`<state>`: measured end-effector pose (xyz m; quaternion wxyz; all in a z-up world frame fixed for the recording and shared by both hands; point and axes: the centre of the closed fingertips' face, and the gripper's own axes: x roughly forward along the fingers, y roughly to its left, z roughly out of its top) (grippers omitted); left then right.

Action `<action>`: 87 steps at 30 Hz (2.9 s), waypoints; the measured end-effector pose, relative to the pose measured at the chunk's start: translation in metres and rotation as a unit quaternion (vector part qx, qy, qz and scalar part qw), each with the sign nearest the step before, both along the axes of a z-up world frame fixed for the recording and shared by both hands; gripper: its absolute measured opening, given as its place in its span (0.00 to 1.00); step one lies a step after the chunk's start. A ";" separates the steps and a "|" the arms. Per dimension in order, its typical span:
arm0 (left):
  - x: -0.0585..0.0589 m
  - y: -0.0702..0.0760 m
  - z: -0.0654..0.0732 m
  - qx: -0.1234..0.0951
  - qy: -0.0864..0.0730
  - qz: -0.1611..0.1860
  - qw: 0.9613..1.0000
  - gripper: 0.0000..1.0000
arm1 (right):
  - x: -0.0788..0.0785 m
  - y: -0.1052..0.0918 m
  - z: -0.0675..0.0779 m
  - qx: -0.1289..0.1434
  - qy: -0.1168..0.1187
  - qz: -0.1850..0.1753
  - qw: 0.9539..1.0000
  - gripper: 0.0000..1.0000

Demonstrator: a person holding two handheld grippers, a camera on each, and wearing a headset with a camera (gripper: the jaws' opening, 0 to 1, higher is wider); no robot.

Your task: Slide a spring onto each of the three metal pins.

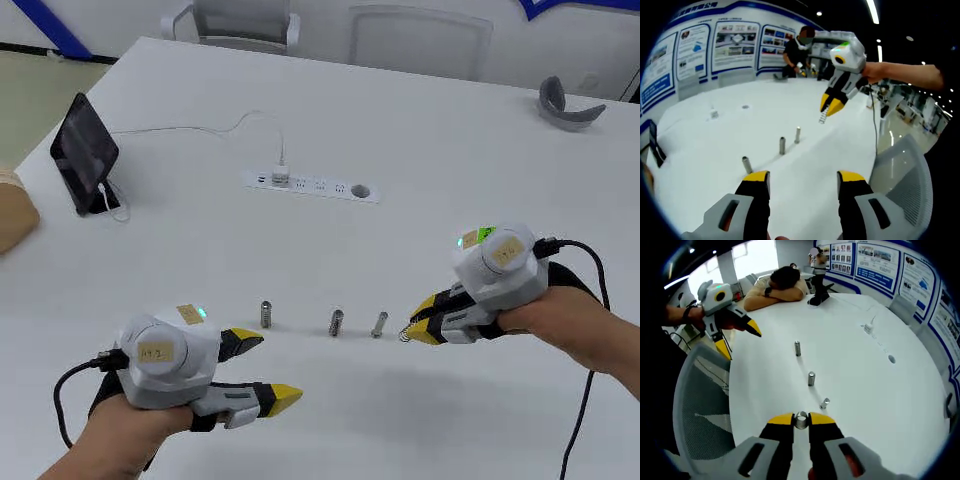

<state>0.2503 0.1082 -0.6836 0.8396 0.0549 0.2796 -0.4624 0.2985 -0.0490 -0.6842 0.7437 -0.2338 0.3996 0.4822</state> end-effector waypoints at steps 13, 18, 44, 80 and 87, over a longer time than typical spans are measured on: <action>0.004 0.024 -0.004 0.009 0.008 0.041 0.999 0.62 | 0.019 0.001 -0.009 -0.009 -0.006 0.002 1.000 0.12; 0.004 0.032 -0.004 0.011 0.009 0.052 0.999 0.64 | 0.025 0.001 -0.016 -0.018 -0.007 0.007 1.000 0.12; -0.002 0.054 -0.009 0.022 0.022 0.086 0.996 0.66 | 0.054 0.008 -0.034 -0.024 -0.005 0.021 0.999 0.12; -0.005 0.063 -0.011 0.030 0.030 0.102 0.994 0.66 | 0.059 0.015 -0.072 -0.053 0.013 0.054 0.997 0.13; -0.005 0.065 -0.009 0.027 0.031 0.106 0.994 0.66 | 0.059 0.015 -0.083 -0.056 0.017 0.055 0.997 0.13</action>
